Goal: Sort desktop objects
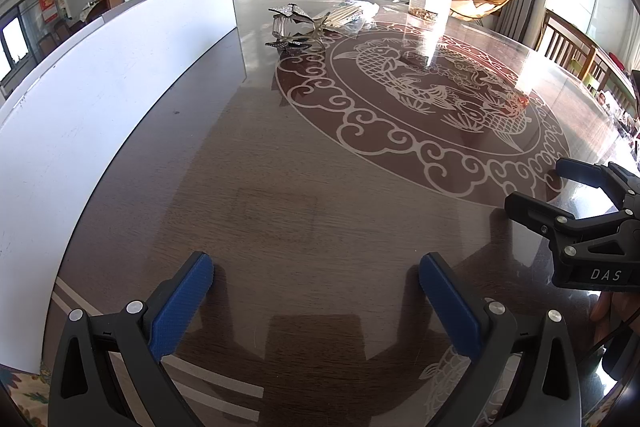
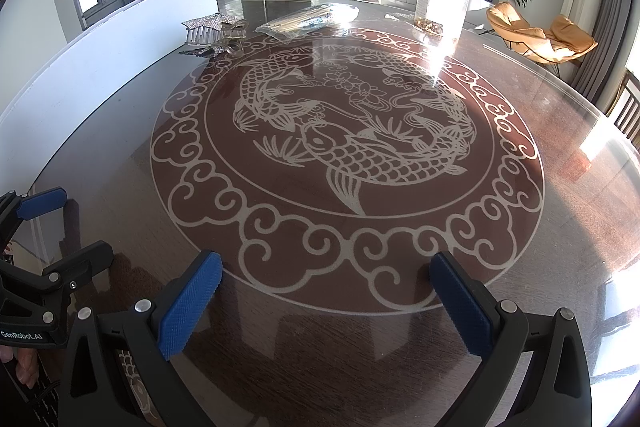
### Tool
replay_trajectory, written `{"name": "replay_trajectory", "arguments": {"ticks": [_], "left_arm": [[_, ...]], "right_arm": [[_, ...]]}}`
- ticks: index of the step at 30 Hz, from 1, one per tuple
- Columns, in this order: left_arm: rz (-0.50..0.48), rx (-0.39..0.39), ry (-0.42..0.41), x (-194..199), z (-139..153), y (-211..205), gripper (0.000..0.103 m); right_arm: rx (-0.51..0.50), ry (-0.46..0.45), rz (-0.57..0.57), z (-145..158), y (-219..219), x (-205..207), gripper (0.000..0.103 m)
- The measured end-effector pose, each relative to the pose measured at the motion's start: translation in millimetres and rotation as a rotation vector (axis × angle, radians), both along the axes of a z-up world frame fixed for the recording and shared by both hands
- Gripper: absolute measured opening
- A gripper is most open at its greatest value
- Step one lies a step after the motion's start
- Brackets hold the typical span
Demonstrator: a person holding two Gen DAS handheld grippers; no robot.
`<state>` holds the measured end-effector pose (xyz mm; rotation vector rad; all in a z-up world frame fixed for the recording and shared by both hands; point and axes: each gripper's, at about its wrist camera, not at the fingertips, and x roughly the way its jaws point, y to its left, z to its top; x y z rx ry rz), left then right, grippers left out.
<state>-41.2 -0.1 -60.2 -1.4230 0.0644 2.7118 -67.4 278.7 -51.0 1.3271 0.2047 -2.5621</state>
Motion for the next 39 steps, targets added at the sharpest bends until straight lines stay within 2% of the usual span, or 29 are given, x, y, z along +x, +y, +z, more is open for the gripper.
{"name": "replay_trajectory", "arguments": {"ticks": [22,32,35,39], "left_arm": [[0.008,-0.003,-0.007,2.2,0.4,-0.7,0.103],[-0.009,-0.005,-0.057,0.5,1.5,-2.7,0.103],[0.005,-0.006,-0.053,-11.5,1.1,-6.1,0.103],[-0.009,-0.005,-0.073,-56.2,1.4,-6.8,0.103]], "right_arm": [[0.000,0.000,0.000,0.0,0.0,0.3,0.103],[-0.001,0.000,0.000,0.0,0.1,0.3,0.103],[-0.001,0.000,0.000,0.0,0.1,0.3,0.103],[-0.001,0.000,0.000,0.0,0.1,0.3,0.103]]}}
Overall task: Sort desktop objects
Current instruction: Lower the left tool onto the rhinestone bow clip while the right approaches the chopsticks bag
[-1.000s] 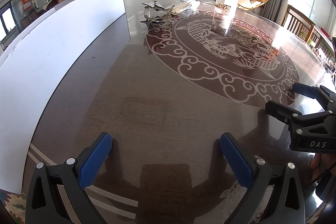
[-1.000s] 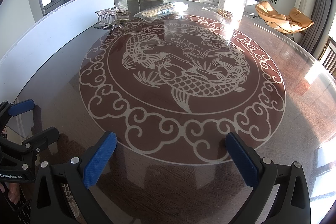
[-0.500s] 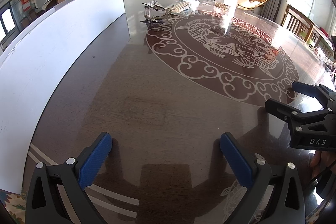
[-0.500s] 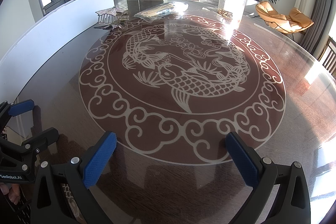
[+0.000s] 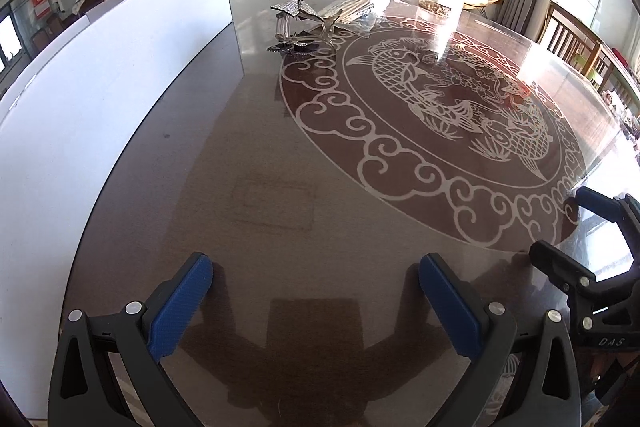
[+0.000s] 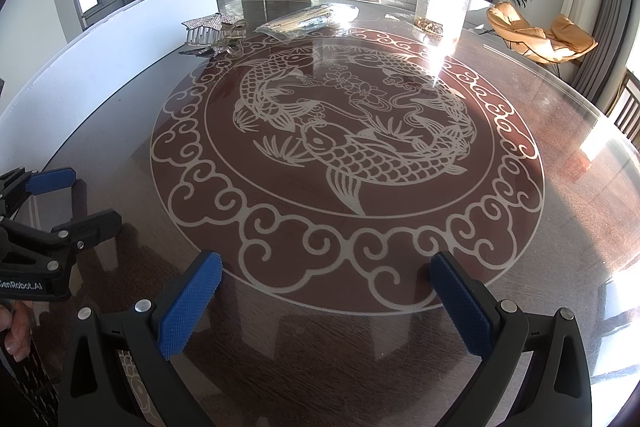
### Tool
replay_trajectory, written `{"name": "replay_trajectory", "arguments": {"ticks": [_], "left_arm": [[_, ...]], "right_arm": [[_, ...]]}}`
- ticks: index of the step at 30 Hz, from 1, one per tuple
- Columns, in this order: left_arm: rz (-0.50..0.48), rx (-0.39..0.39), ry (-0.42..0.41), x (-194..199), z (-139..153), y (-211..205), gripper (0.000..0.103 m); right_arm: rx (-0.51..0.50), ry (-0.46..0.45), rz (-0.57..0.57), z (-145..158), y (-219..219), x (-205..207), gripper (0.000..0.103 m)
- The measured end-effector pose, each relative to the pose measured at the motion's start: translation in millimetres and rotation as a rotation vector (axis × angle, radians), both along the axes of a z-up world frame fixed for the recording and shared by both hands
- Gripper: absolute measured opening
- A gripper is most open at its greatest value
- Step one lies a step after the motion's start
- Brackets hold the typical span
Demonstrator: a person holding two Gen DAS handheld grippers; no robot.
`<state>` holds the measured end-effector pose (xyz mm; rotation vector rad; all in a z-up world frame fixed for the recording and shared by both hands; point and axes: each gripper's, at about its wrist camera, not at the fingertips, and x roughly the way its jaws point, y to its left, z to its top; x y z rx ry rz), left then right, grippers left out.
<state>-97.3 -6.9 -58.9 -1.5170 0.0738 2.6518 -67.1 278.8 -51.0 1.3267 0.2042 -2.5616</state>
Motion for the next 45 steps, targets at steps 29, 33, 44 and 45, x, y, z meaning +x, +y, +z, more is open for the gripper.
{"name": "replay_trajectory", "arguments": {"ticks": [29,33,44,45], "left_arm": [[0.119,-0.004,0.141,-126.6,8.2,-24.9,0.049],[0.138,-0.014,0.141,-76.3,7.4,-41.2,0.049],[0.146,-0.006,0.142,-41.3,5.1,-56.0,0.049],[0.146,-0.004,0.143,-38.1,5.1,-58.3,0.049]], "right_arm": [[-0.001,0.000,0.001,-0.2,0.0,-0.4,0.103],[0.000,0.000,0.001,-0.3,0.0,-0.4,0.103],[-0.157,-0.026,0.062,30.6,-15.2,-104.0,0.103],[-0.152,-0.027,0.066,37.2,-23.5,-134.1,0.103]]}}
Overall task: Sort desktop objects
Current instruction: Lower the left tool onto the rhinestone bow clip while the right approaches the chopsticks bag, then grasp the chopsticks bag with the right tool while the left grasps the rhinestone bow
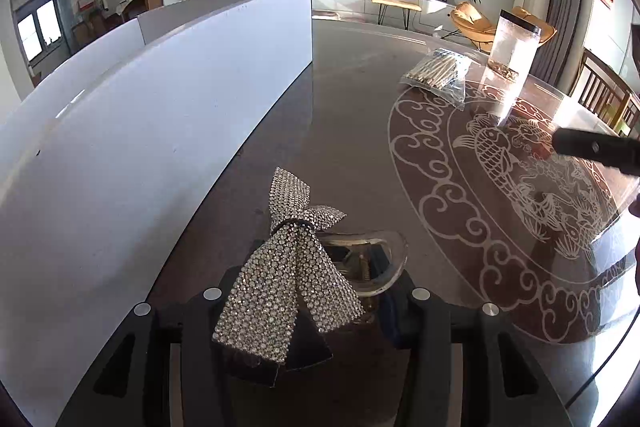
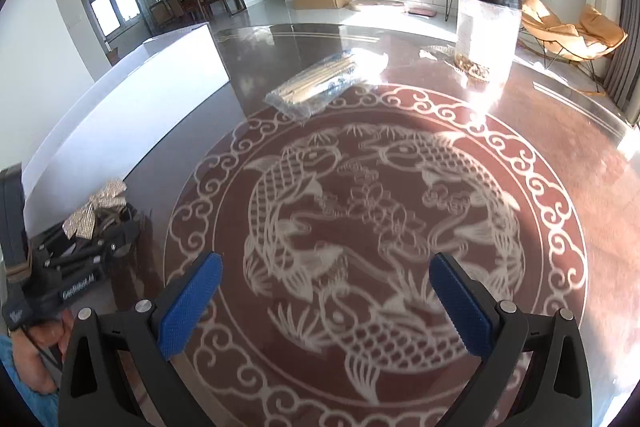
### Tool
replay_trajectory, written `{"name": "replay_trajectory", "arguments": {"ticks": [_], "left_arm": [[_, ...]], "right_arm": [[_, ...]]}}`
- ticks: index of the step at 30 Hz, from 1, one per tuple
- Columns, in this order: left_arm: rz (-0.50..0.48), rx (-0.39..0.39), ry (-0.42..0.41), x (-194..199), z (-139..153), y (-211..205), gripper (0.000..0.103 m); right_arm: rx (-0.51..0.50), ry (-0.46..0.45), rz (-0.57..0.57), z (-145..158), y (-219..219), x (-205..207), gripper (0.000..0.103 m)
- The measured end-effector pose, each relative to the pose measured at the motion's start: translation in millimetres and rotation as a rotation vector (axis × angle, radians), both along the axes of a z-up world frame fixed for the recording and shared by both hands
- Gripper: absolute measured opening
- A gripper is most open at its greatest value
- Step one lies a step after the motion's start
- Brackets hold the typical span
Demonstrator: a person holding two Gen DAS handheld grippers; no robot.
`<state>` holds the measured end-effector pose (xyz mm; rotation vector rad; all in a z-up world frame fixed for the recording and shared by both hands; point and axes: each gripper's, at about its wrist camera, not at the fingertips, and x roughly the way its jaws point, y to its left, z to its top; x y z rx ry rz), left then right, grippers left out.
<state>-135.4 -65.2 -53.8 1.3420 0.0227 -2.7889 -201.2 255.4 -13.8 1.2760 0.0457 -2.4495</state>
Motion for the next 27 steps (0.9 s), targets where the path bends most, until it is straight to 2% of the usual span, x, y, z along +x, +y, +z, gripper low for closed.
{"name": "replay_trajectory", "arguments": {"ticks": [2,4,7,9,10,11,12,14,16,18,22,24,27], "left_arm": [[0.000,0.006,0.001,1.3,0.4,-1.9,0.049],[0.000,0.007,0.001,2.3,0.6,-2.5,0.049],[0.000,0.010,0.002,1.8,0.6,-2.5,0.048],[0.000,0.015,0.002,1.9,0.7,-3.2,0.048],[0.000,0.017,0.003,1.7,0.7,-3.2,0.048],[0.000,0.018,0.003,1.6,0.6,-3.1,0.048],[0.000,0.017,0.002,1.4,0.5,-2.4,0.048],[0.000,0.013,0.002,1.0,0.4,-1.3,0.048],[0.000,0.015,0.002,1.0,0.4,-1.2,0.048],[0.000,0.023,0.004,1.7,0.3,-1.7,0.048],[-0.003,0.074,0.014,3.7,1.7,-7.7,0.048],[-0.007,0.108,0.020,8.1,2.1,-11.0,0.048],[-0.019,0.093,0.017,18.1,2.6,-5.3,0.048]], "right_arm": [[-0.024,-0.031,-0.037,6.7,-14.3,-64.2,0.103],[-0.088,-0.107,-0.125,3.2,-25.1,-124.8,0.103],[-0.147,-0.187,-0.249,-12.4,-44.3,-184.7,0.103],[-0.121,-0.222,-0.289,-25.2,-62.5,-203.5,0.103],[-0.082,-0.231,-0.303,-30.9,-72.3,-208.1,0.103],[-0.018,-0.190,-0.306,-30.7,-83.6,-208.7,0.103],[0.042,-0.188,-0.295,-33.9,-94.6,-209.9,0.103],[0.149,-0.157,-0.256,-37.2,-111.7,-206.8,0.099],[0.174,-0.092,-0.205,-33.7,-116.6,-196.2,0.073],[0.169,-0.054,-0.151,-29.9,-113.2,-184.5,0.051],[0.150,-0.044,-0.061,-28.7,-95.6,-140.0,0.048],[0.151,-0.027,-0.010,-29.2,-79.3,-97.7,0.048],[0.144,-0.005,0.044,-30.4,-47.1,-17.4,0.048]]}}
